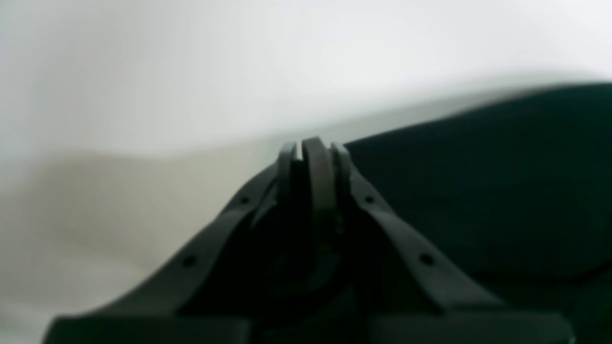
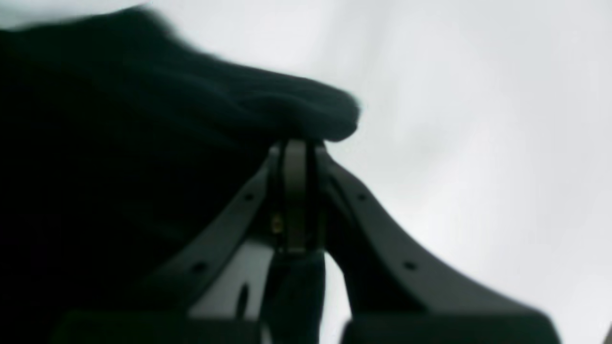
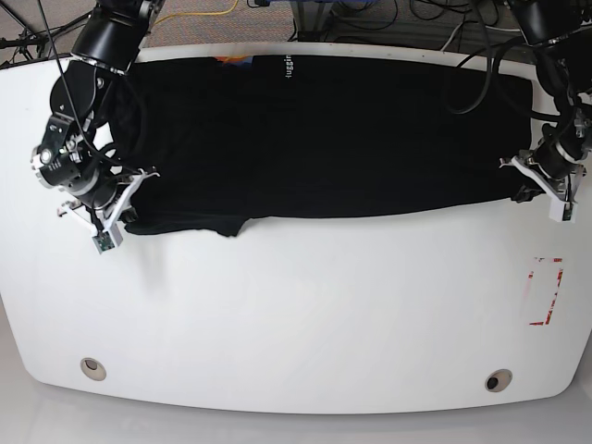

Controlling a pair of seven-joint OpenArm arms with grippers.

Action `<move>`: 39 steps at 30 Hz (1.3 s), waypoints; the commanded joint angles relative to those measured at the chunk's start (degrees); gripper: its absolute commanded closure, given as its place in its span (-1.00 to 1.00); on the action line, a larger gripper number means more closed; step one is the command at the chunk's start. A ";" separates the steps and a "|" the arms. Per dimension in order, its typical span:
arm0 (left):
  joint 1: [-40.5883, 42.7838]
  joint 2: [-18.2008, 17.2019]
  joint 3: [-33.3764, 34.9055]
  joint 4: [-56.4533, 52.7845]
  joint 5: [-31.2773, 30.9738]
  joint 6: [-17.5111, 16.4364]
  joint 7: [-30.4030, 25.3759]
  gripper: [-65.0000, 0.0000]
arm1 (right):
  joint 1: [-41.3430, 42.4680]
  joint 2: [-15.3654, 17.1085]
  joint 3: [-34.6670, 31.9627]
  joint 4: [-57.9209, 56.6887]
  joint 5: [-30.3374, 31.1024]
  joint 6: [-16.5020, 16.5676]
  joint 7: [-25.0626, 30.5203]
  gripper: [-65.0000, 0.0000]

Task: Fold the T-shirt properly
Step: 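Lift the hem with both grippers and fold it over the shirt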

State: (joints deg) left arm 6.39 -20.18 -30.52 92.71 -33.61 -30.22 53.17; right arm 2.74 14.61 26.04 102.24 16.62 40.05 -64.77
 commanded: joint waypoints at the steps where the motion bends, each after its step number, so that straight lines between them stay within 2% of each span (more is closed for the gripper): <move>1: -0.63 0.01 -2.84 1.14 -0.37 -4.64 -1.17 1.00 | -1.20 0.82 1.08 4.62 0.30 -0.05 -0.68 1.00; 4: -0.55 0.71 -5.04 1.23 -0.29 -7.89 -1.17 1.00 | -3.67 0.73 1.96 7.79 0.30 -0.05 -1.82 1.00; 8: -0.46 0.89 -5.56 1.23 -0.29 -9.21 -0.99 1.00 | -6.30 -0.59 2.57 10.51 0.39 -0.05 -3.05 1.00; 20: 2.71 0.80 -5.74 1.23 -0.55 -9.30 -0.99 1.00 | -14.57 -3.67 5.39 13.41 0.39 -0.05 -4.46 1.00; 26: 4.20 0.62 -5.74 1.32 -0.55 -9.30 -0.99 1.00 | -17.12 -4.02 6.79 13.41 0.30 -0.05 -6.74 1.00; 37: 8.68 0.36 -5.48 3.07 -0.20 -9.30 -0.99 1.00 | -21.07 -4.02 6.88 13.41 0.30 -0.05 -6.83 1.00; 39: 10.35 -0.61 -5.39 3.43 -0.20 -9.30 -0.99 0.97 | -21.86 -4.02 6.88 13.41 0.21 -0.05 -6.83 1.00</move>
State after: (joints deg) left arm 15.31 -18.63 -35.55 94.65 -33.50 -39.51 53.08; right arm -18.44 9.82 32.58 114.45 17.15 40.07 -72.03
